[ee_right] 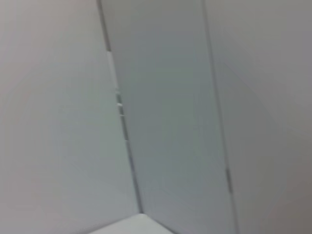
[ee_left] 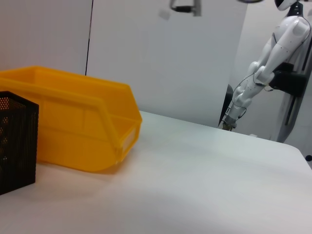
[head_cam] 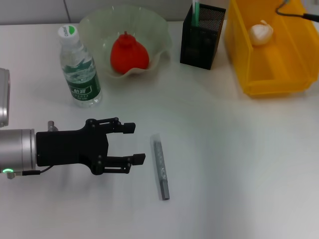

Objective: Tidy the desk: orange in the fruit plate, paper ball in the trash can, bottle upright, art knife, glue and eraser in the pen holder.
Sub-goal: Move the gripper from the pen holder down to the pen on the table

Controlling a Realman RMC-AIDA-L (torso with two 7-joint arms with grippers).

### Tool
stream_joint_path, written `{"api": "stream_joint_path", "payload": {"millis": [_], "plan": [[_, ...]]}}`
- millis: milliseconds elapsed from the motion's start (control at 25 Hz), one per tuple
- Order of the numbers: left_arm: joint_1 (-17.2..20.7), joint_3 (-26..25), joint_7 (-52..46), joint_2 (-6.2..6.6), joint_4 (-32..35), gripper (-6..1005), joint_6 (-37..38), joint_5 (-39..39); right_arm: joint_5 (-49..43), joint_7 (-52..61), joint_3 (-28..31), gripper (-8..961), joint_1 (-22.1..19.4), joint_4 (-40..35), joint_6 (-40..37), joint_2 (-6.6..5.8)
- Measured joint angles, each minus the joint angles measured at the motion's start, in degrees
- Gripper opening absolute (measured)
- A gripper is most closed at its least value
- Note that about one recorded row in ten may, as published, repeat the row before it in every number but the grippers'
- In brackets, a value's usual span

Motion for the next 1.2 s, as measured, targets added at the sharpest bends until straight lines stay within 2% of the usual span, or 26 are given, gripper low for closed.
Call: {"api": "stream_joint_path", "payload": {"millis": [40, 160, 240, 560, 880, 1200], "plan": [[0.0, 0.0, 0.0, 0.0, 0.0, 802, 0.0, 0.0, 0.11, -1.79, 2.33, 769, -0.46, 1.1, -4.73, -0.14], [0.0, -0.02, 0.0, 0.0, 0.0, 802, 0.0, -0.03, 0.11, -3.64, 4.13, 768, -0.9, 2.76, -8.63, -0.52], [0.0, -0.08, 0.0, 0.0, -0.05, 802, 0.0, -0.07, 0.11, -6.9, 5.64, 768, -1.73, 5.98, -13.2, -1.43], [-0.06, -0.93, -0.25, -0.08, -0.17, 802, 0.0, -0.2, -0.33, -17.07, 5.65, 768, -4.22, 14.92, -19.28, -2.55], [-0.09, -1.62, -0.46, -0.3, -0.25, 802, 0.02, -0.26, -4.72, -18.02, 5.24, 768, -4.67, 16.49, -20.25, -2.12], [-0.09, -1.7, -0.04, -0.44, -0.28, 802, 0.16, -0.71, -11.96, -16.77, 5.21, 768, -2.58, 17.23, -21.4, -1.72]]}}
